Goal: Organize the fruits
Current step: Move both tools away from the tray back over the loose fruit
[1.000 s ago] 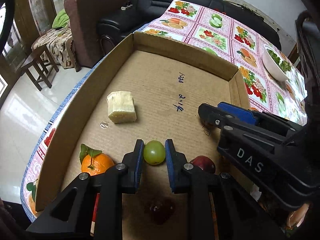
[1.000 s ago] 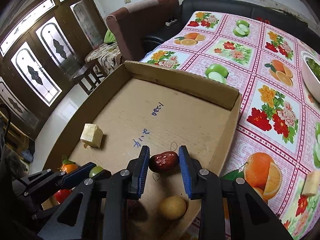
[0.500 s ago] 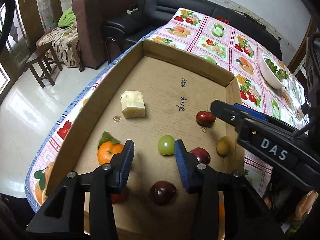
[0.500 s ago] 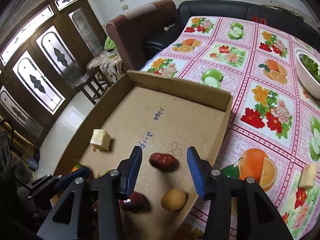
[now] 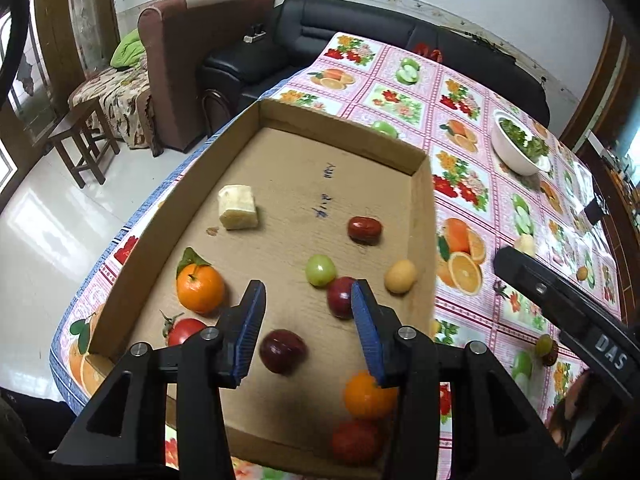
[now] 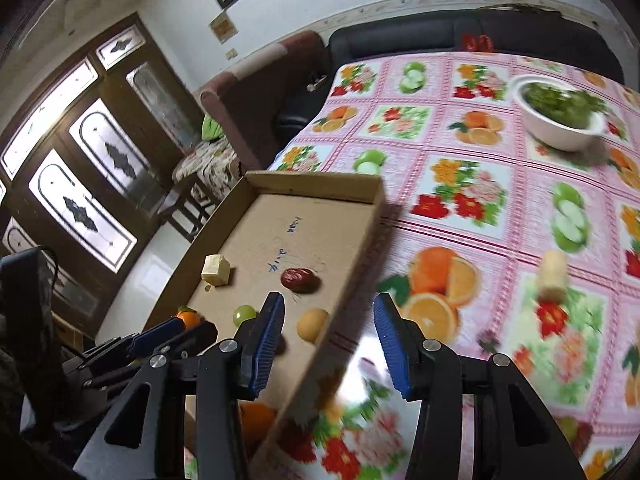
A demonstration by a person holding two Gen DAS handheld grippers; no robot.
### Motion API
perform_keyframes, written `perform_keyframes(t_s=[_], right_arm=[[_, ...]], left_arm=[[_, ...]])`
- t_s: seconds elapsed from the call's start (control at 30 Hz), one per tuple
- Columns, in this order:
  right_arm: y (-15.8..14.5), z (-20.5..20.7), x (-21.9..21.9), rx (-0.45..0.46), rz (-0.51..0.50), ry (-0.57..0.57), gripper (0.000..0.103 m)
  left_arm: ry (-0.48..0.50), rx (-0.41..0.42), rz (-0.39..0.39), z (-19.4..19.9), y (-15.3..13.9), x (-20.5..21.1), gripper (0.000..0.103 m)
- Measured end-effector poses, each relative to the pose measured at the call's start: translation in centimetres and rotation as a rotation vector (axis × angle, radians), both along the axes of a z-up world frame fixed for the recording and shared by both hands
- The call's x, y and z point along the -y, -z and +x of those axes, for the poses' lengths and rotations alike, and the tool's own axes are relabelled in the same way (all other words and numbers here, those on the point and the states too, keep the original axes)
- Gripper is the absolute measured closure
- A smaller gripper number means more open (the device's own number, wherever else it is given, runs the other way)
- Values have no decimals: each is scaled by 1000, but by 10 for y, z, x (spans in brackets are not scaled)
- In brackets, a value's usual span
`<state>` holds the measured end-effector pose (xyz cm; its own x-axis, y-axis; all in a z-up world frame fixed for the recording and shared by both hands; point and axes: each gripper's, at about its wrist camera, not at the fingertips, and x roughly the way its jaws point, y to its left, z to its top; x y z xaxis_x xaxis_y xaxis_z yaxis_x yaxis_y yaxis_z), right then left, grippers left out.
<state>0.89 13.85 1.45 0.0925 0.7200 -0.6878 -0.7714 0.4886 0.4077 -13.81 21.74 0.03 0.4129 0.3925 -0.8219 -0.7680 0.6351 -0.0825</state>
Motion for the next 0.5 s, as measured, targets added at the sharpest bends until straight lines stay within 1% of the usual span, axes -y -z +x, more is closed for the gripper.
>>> perform_keyframes(t_s=[0.1,0.17,0.5], right_arm=[[-2,3,24,-11,10,39,52],[-3,5,40,-13,12,63,52],[2,23,121,-21,13,203,51]], left_arm=[[15,5,16,4,-5,11,51],[23,3,29,6,-7,18,51],[79,2,41,19,-13,43,51]])
